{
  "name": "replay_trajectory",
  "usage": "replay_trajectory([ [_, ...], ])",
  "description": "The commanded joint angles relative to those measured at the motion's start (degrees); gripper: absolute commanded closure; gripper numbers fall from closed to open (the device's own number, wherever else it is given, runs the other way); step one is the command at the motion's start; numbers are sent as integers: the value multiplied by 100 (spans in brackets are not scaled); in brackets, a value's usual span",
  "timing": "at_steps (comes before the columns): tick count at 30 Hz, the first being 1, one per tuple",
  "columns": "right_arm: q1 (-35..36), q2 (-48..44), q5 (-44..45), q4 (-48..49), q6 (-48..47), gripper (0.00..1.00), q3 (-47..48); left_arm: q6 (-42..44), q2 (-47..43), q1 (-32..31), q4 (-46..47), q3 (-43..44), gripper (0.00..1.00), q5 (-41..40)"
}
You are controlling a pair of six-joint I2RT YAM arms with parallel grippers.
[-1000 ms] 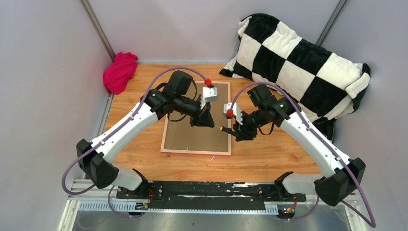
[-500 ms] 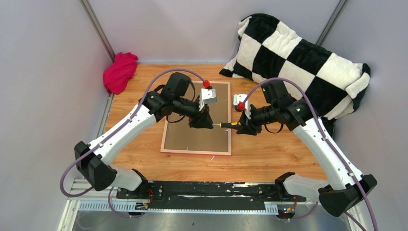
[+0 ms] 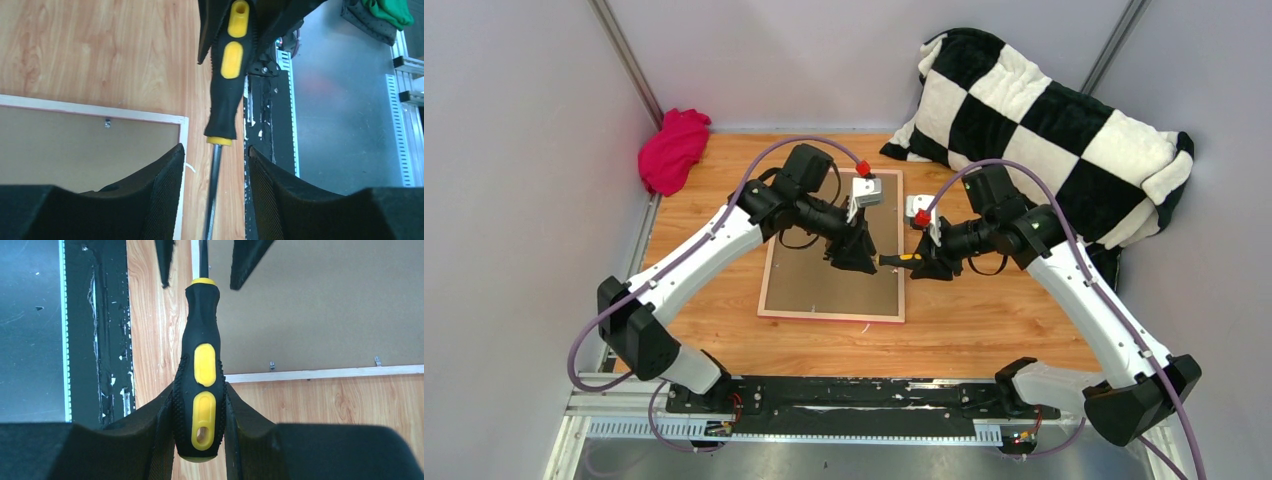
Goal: Take the photo out of the frame
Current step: Pick up the screwdriver from the center of the board.
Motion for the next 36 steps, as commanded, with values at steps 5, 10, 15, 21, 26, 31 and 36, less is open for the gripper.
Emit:
replay_trajectory([
  [5, -60, -33, -574, 191, 30, 100, -141, -113, 285, -4, -39, 266, 49, 418],
  [10, -61, 51, -640, 203, 56, 100, -160, -119, 354, -28, -38, 299, 54, 521],
  [15, -56, 80, -640, 212, 57, 100, -168, -91, 378, -64, -33, 276, 69, 545],
  [21, -57, 1, -556, 228, 74, 100, -142, -53, 348, -74, -41, 196, 66, 487],
  [26, -61, -77, -474, 247, 66, 100, -158, -24, 273, -74, -39, 165, 48, 366],
  [31, -65, -128, -454, 256, 66, 100, -169, 2, 243, -74, -40, 129, 51, 307],
  [36, -70, -136, -457, 265, 66, 100, -178, 17, 250, -74, -41, 125, 59, 305],
])
